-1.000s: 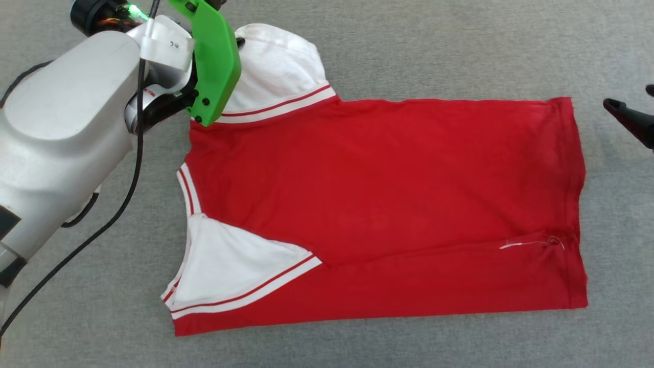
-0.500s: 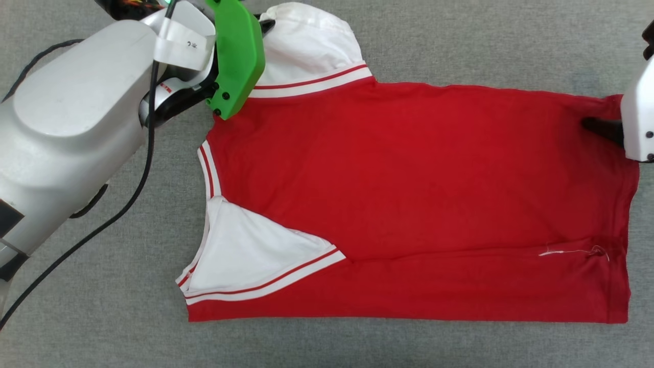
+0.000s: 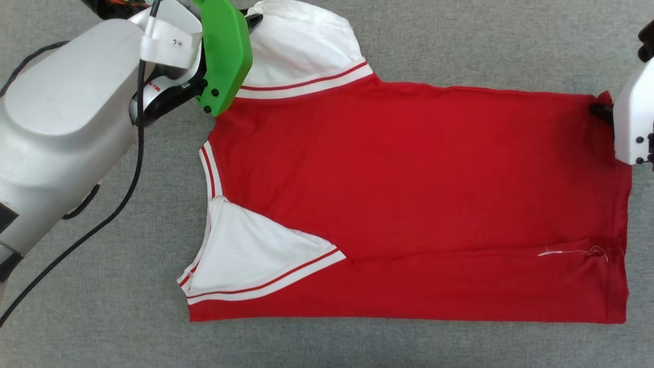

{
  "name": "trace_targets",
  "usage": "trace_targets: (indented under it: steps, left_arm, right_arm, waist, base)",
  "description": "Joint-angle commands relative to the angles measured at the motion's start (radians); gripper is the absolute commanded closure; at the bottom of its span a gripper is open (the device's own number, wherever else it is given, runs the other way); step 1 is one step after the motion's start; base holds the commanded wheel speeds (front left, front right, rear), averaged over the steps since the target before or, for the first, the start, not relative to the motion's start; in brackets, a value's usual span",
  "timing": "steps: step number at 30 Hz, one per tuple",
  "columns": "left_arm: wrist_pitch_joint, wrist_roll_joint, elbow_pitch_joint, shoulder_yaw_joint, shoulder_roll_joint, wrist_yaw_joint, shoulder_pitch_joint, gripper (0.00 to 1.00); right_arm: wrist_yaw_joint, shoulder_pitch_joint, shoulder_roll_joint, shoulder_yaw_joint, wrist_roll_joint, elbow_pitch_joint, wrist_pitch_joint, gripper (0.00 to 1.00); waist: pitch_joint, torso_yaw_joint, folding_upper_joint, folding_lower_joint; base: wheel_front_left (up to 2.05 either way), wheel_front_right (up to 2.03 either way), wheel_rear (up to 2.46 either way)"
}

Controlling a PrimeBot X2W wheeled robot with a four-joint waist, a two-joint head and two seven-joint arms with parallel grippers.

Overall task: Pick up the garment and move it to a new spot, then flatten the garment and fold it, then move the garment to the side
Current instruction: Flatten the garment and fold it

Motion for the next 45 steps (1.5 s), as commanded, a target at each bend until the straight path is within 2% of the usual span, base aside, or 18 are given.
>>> trace_targets:
  steps: [1, 9, 15, 19, 26, 33, 42, 45]
  left_arm:
    - [-0.021, 0.000, 0.004, 0.002, 0.015, -0.003, 0.041, 1.00]
    - [-0.053, -0.002, -0.018, 0.001, 0.043, -0.003, 0.146, 1.00]
    - [-0.076, -0.004, -0.068, 0.001, 0.077, -0.002, 0.242, 1.00]
    - [-0.097, -0.004, -0.115, 0.001, 0.106, 0.016, 0.328, 1.00]
    - [-0.106, 0.001, -0.209, 0.001, 0.157, 0.065, 0.500, 1.00]
    - [-0.130, -0.010, -0.268, 0.001, 0.199, 0.108, 0.671, 1.00]
    - [-0.143, -0.013, -0.259, 0.001, 0.183, 0.136, 0.798, 1.00]
    - [-0.150, -0.024, -0.235, 0.001, 0.169, 0.133, 0.818, 1.00]
  right_arm:
    - [0.000, 0.017, 0.005, 0.049, 0.016, 0.007, -0.053, 1.00]
    - [0.000, 0.069, -0.056, 0.118, 0.022, -0.031, -0.266, 1.00]
    - [0.000, 0.152, -0.086, 0.151, 0.049, -0.067, -0.368, 1.00]
    - [0.000, 0.214, -0.102, 0.163, 0.058, -0.093, -0.414, 1.00]
    - [0.000, 0.357, -0.126, 0.159, 0.075, -0.138, -0.475, 1.00]
    - [0.000, 0.534, -0.132, 0.106, 0.083, -0.184, -0.512, 1.00]
    - [0.000, 0.689, -0.088, 0.035, 0.062, -0.205, -0.492, 1.00]
    - [0.000, 0.710, -0.068, 0.026, 0.046, -0.196, -0.482, 1.00]
  waist:
    - [-0.065, -0.015, 0.0056, 0.0000]
    - [-0.187, -0.009, 0.0056, 0.0000]
    - [-0.252, -0.003, 0.0056, 0.0000]
    - [-0.291, -0.001, 0.0056, 0.0000]
    - [-0.348, 0.008, 0.0056, 0.0000]
    - [-0.374, 0.010, 0.0056, 0.0000]
    - [-0.351, 0.012, 0.0056, 0.0000]
    - [-0.339, 0.011, 0.0056, 0.0000]
  base:
    - [0.00, 0.00, 0.00]
    - [0.00, 0.00, 0.00]
    - [0.00, 0.00, 0.00]
    - [0.00, 0.00, 0.00]
    - [0.00, 0.00, 0.00]
    - [0.00, 0.00, 0.00]
    - [0.00, 0.00, 0.00]
    - [0.00, 0.00, 0.00]
